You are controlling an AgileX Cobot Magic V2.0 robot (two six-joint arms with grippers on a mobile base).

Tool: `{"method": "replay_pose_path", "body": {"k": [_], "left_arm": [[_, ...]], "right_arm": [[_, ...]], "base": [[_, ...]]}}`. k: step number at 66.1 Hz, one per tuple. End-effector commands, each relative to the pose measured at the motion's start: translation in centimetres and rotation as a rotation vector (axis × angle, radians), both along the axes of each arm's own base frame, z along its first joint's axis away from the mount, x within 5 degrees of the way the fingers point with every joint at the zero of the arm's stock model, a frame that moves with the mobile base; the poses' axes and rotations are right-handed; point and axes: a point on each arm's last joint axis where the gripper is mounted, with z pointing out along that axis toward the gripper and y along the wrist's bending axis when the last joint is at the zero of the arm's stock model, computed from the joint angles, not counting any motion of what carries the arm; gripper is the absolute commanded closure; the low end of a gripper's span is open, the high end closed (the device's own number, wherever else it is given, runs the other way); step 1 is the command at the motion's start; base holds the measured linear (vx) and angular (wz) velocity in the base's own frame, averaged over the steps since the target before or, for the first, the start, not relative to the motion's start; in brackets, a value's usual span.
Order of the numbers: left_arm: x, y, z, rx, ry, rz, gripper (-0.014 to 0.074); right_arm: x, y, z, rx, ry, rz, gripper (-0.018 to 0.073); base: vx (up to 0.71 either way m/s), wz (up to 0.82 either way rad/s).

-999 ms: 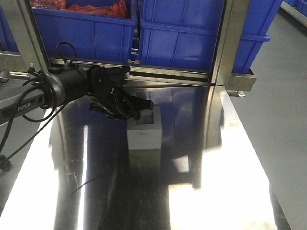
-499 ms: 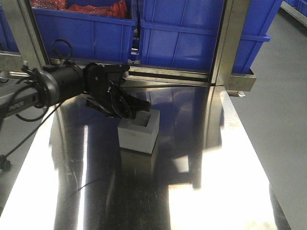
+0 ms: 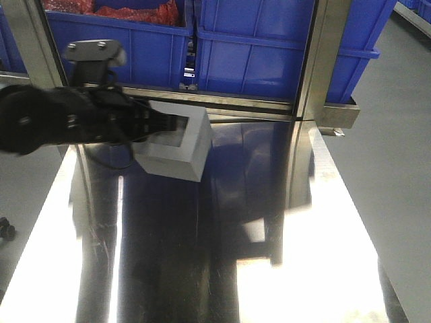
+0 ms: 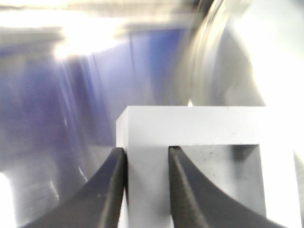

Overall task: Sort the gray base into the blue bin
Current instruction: 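Lift the gray base with the left gripper toward the robot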

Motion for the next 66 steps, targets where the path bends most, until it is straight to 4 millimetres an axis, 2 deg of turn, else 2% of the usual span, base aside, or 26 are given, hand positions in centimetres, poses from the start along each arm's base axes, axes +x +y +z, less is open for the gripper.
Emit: {"method": "replay_pose_path", "body": {"k": [1,13,26,46,60,66], "left_arm": [[-3.0,1.4,5.0,-0.121,-0.249,0.022,0.0604],[-7.4,3.6,5.5,-0.159,-0.363,0.033,0.0604],[-11.8,5.8,4.7,-0.128,-0.459,0.018,0.0604],[-18.5,9.0,3.6,-0.214,-0.650,0.038,0.0604],[-21.6,10.5,2.5,-0.252,-0.728,0.043,0.0604],[-22.4,10.8,2.4,-0.263,-0.753,0.044,0.0604]], "right_arm": [[0.2,0.0,0.5,-0.018,-0.052,-0.002,0.0564],[0.2,0.0,0.5,-0.018,-0.052,-0.002,0.0564],[0.2,0.0,0.5,-0.018,-0.052,-0.002,0.0564],[0.2,0.0,0.5,-0.018,-0.052,-0.002,0.0564],[0.2,0.0,0.5,-0.018,-0.052,-0.002,0.0564],[0.2,0.0,0.5,-0.018,-0.052,-0.002,0.0564]], "base": [[0.00,0.00],[0.00,0.00],[0.00,0.00],[0.00,0.00],[0.00,0.00],[0.00,0.00]]}}
